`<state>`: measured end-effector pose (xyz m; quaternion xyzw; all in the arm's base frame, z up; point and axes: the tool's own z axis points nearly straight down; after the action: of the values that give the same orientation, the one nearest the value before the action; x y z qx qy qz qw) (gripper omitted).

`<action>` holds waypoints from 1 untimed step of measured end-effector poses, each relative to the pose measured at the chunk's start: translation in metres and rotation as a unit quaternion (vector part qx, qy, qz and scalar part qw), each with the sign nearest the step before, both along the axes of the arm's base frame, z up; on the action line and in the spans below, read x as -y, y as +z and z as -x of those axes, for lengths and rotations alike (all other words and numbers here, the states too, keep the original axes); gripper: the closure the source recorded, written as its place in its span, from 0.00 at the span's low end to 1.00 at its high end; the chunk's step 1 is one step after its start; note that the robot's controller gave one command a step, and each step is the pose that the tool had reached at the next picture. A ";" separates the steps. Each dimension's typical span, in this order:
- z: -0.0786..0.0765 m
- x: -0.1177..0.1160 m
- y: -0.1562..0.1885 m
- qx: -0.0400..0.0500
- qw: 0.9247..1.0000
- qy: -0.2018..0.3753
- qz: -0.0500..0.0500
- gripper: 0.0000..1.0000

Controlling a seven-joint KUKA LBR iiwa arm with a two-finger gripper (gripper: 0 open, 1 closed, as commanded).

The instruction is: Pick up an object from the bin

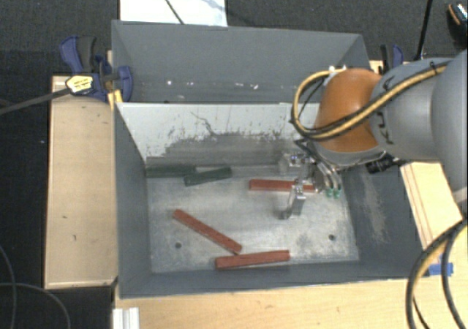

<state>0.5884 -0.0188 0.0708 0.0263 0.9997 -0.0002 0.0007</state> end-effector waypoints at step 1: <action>0.000 0.000 0.000 0.000 1.000 0.002 0.000 1.00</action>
Offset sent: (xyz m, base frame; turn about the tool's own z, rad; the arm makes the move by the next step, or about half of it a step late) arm 0.0000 0.0000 0.0000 0.0000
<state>0.5882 -0.0188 0.0709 0.0245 0.9997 -0.0002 0.0005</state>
